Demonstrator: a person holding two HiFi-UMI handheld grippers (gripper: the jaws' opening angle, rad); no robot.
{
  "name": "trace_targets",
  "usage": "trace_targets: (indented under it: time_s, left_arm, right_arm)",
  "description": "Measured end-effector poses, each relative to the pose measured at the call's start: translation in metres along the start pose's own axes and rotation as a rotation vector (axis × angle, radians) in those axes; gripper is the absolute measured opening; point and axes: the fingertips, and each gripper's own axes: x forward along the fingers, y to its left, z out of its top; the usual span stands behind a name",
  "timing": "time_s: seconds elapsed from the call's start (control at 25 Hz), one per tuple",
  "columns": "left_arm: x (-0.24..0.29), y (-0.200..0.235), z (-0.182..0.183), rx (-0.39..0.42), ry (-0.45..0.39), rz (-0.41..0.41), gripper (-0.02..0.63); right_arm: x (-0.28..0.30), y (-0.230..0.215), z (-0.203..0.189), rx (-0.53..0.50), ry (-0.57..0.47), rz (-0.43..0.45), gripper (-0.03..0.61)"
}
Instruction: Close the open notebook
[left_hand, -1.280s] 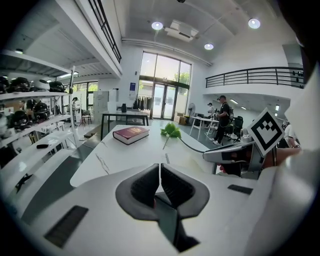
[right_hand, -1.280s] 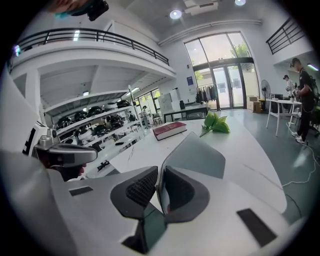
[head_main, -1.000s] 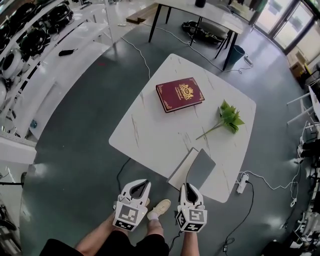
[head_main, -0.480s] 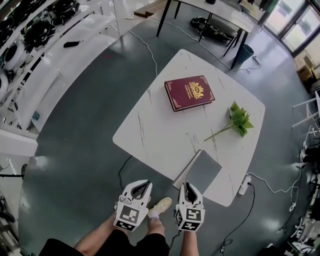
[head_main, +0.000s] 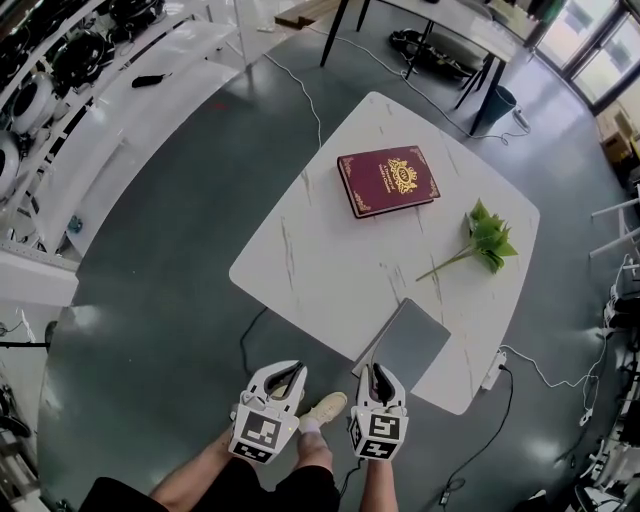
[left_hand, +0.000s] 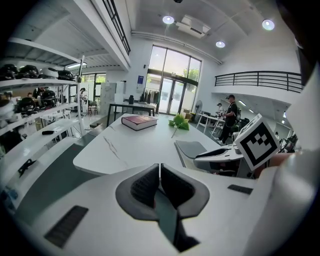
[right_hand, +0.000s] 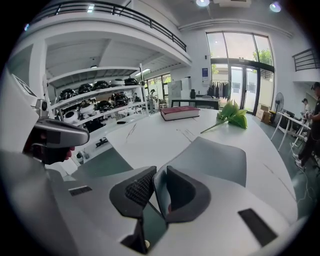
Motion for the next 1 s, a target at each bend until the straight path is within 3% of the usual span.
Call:
trace_targets:
  time_s: [0.72,0.8,0.88,1.0]
  left_arm:
    - [-0.002,0.007,-0.018,-0.019,0.017,0.021,0.031]
    - [-0.003,0.007,-0.018,-0.018,0.018,0.018,0.031]
    - [-0.003,0.007,-0.018,-0.014,0.019,0.017,0.031]
    - [-0.003,0.008,-0.018,-0.012,0.018,0.021,0.031]
  right_arm:
    - [0.013,0.009,-0.011,-0.046,0.026,0.023,0.109]
    - [0.013,0.012,-0.011,-0.034,0.020,0.050,0.137]
    - [0.013,0.014,-0.010,0.000,0.008,0.080,0.208]
    - [0.013,0.013,-0.009,0.038,0.002,0.100,0.235]
